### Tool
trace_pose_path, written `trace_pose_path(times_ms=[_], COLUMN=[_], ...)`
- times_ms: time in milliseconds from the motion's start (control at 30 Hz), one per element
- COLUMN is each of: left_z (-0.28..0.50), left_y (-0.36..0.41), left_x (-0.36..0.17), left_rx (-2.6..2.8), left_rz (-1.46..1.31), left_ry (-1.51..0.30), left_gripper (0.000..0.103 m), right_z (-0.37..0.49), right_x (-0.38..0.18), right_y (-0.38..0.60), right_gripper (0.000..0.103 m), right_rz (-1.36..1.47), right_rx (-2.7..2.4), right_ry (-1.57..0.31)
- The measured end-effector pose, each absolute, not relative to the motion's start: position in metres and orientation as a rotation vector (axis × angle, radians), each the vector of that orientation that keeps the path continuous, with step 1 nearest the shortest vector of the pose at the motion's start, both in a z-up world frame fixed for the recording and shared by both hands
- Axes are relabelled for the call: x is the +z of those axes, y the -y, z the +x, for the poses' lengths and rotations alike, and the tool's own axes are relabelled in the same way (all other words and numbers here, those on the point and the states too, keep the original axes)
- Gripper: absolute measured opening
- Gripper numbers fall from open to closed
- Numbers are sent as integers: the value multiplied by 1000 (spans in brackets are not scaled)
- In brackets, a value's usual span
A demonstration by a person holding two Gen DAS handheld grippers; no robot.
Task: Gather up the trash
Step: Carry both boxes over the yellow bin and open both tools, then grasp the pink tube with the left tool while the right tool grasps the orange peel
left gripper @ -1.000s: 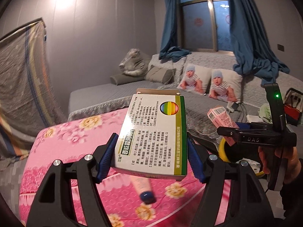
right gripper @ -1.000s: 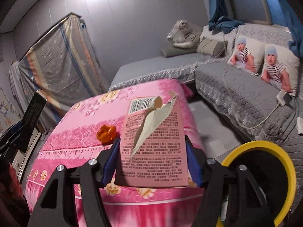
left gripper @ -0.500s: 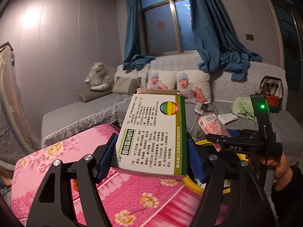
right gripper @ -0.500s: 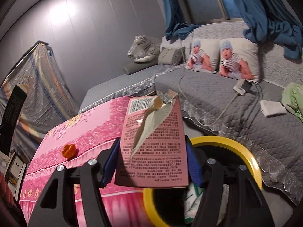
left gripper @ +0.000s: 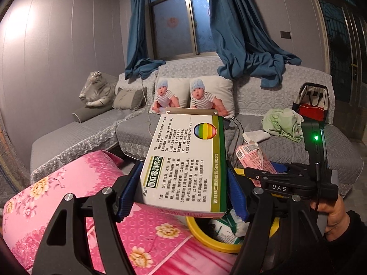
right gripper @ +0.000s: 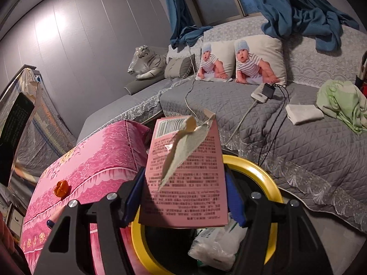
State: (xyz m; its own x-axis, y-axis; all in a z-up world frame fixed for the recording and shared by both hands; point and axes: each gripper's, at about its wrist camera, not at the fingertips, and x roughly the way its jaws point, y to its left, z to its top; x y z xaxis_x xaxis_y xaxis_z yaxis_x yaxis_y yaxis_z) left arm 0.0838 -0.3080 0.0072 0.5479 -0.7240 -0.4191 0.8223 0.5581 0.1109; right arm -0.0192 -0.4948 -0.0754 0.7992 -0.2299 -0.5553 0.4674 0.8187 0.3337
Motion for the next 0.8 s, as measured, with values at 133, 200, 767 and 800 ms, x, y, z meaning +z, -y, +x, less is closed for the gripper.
trace_pose_path(times_ms=[133,200,767,800], left_z=[83,85,157,162], left_y=[323,332,337,328], left_x=[-3,-11,-85,-84], left_rx=[-948,-955,-894,-863], left_rz=[320,321,186,180], left_ry=[-373,-395,-632,-640], left_gripper=[66,66,91,91], right_z=[-23,-23,-37,-35], right_x=[-84,-91,-120,-119], right_y=[501,505,529,528], right_gripper=[61,61,81,81], right_rz=[497,511,559,557], right_rx=[-400,-407,-521,-512], right_ry=[-537,-553,-615,-612])
